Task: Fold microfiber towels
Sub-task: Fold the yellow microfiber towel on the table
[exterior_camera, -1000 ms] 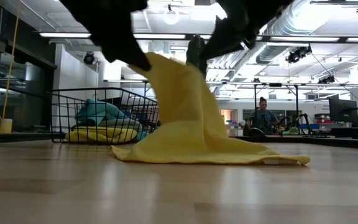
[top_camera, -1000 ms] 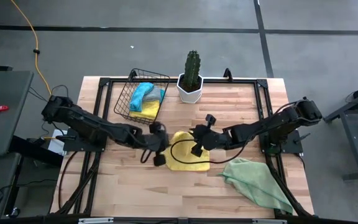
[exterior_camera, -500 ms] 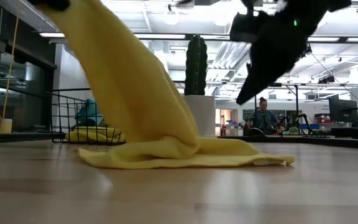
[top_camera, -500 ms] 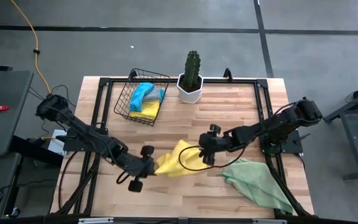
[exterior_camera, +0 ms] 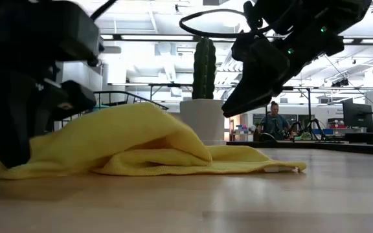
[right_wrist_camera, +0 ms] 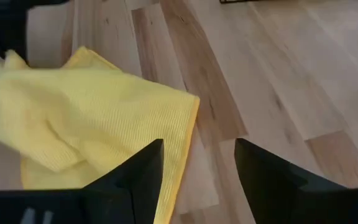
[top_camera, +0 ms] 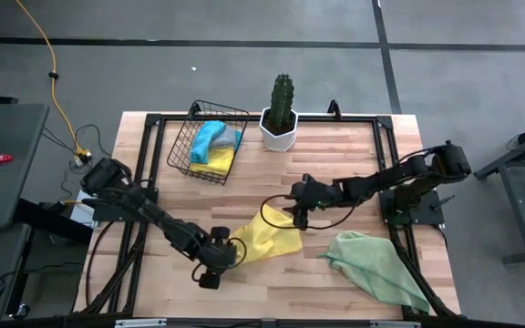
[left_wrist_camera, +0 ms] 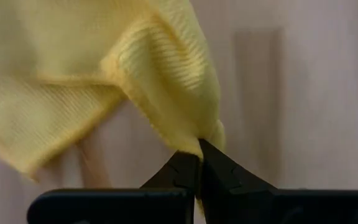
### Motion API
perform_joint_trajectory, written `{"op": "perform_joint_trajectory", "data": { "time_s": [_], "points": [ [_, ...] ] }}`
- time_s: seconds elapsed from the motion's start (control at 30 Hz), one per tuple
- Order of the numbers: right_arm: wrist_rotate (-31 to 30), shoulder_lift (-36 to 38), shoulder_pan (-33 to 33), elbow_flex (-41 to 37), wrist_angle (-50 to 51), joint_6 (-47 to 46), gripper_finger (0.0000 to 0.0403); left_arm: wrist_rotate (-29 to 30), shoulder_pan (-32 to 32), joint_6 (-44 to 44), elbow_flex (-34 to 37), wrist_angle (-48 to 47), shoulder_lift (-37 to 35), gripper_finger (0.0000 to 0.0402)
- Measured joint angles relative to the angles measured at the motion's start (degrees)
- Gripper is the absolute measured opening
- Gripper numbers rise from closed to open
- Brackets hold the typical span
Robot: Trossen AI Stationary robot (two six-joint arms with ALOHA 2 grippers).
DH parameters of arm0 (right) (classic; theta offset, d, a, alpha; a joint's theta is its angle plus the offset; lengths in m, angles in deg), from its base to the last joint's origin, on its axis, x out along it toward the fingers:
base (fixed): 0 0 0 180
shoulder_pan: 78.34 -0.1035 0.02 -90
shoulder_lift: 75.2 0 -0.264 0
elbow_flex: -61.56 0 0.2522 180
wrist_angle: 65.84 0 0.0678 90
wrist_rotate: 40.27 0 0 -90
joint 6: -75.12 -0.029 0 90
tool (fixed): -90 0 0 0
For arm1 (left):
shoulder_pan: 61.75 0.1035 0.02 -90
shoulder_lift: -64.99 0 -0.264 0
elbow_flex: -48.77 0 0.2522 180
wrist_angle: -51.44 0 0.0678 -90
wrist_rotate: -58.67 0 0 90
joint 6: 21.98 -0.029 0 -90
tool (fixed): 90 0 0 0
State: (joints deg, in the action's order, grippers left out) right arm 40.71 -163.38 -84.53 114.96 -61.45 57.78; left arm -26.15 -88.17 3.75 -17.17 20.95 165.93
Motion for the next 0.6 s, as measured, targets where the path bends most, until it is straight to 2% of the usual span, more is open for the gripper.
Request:
{"op": "perform_joint_trajectory", "data": {
  "time_s": [0.13, 0.27, 0.5, 0.6],
  "points": [
    [0.2, -1.0, 0.3, 0.1, -1.5, 4.5, 0.0183, -2.3, 1.1, 1.1, -0.5, 0.6, 3.5, 0.0],
    [0.7, -5.2, 0.3, 0.2, -7.9, 7.1, 0.0176, -3.7, 2.3, 1.3, -0.4, 0.6, 3.4, 0.0],
    [1.1, -15.4, 2.3, 0.2, -19.6, 6.8, 0.0163, -3.5, 2.5, 1.0, 0.0, 2.0, 1.6, 0.0],
    [3.3, -18.5, 3.6, 0.2, -23.6, 5.4, 0.0161, -3.0, 2.0, 0.6, 0.1, 2.2, 1.6, 0.0]
  ]
}}
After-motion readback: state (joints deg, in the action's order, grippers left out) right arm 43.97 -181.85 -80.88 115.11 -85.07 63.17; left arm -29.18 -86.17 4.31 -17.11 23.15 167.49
